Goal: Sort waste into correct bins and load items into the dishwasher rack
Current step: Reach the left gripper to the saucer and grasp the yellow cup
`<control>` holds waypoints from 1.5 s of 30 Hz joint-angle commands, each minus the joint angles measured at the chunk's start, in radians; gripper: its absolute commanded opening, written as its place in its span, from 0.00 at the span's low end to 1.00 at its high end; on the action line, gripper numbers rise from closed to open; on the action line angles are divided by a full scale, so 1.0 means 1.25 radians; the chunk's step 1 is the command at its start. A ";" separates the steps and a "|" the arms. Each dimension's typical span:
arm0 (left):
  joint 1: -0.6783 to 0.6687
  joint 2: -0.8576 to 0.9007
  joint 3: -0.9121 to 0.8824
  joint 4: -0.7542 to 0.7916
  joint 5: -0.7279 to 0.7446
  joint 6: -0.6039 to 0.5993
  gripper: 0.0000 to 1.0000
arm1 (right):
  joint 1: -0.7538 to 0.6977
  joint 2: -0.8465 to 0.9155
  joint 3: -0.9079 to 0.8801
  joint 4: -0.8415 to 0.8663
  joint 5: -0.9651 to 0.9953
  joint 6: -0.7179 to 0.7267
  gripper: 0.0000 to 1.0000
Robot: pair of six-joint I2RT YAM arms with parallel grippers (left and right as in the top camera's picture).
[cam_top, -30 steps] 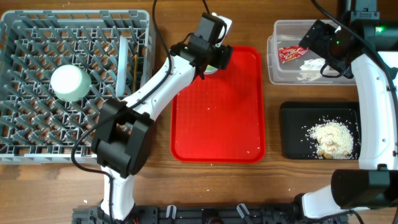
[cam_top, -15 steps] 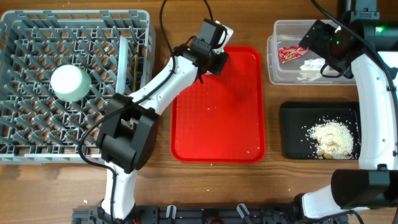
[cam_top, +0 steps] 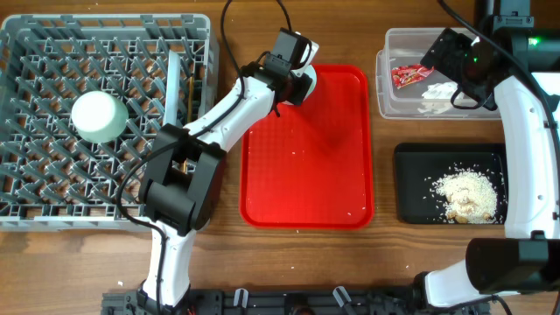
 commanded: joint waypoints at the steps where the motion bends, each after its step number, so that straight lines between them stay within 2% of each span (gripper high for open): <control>1: 0.000 0.006 0.004 -0.002 -0.007 0.003 0.09 | 0.002 -0.005 0.009 0.002 0.011 -0.014 1.00; 2: 0.000 0.006 0.004 -0.004 -0.008 0.003 0.04 | 0.002 -0.005 0.009 0.002 0.011 -0.014 1.00; 4: 0.000 0.006 0.004 -0.006 -0.015 0.003 0.04 | 0.002 -0.005 0.009 0.002 0.011 -0.014 1.00; 8: -0.010 0.004 0.004 -0.008 -0.120 0.004 0.04 | 0.001 -0.005 0.009 0.002 0.011 -0.014 1.00; 13: -0.052 -0.007 0.005 0.001 -0.194 0.007 0.04 | 0.002 -0.005 0.009 0.002 0.011 -0.014 0.99; 16: -0.082 -0.015 0.006 0.015 -0.310 0.013 0.04 | 0.002 -0.005 0.009 0.002 0.011 -0.014 1.00; 18: -0.102 -0.026 0.006 0.015 -0.358 0.068 0.04 | 0.002 -0.005 0.009 0.002 0.011 -0.014 1.00; 22: -0.121 -0.073 0.007 0.024 -0.452 0.090 0.04 | 0.002 -0.005 0.009 0.002 0.011 -0.014 1.00; 28: -0.091 -0.223 0.007 0.058 -0.449 0.087 0.04 | 0.001 -0.005 0.009 0.002 0.011 -0.014 1.00; 31: -0.049 -0.325 0.007 0.062 -0.380 0.078 0.04 | 0.002 -0.005 0.009 0.002 0.011 -0.014 1.00; 36: 0.104 -0.475 0.007 0.050 -0.213 -0.087 0.04 | 0.001 -0.005 0.009 0.002 0.011 -0.014 1.00; 37: 0.184 -0.506 0.007 0.027 -0.108 -0.137 0.04 | 0.001 -0.005 0.009 0.002 0.011 -0.014 1.00; 41: 0.379 -0.529 0.007 -0.029 0.099 -0.237 0.04 | 0.001 -0.005 0.009 0.002 0.011 -0.014 1.00; 43: 0.493 -0.522 0.006 -0.054 0.248 -0.278 0.04 | 0.001 -0.005 0.009 0.002 0.011 -0.014 1.00; 45: 0.578 -0.511 0.005 -0.073 0.327 -0.320 0.04 | 0.002 -0.005 0.009 0.002 0.011 -0.014 1.00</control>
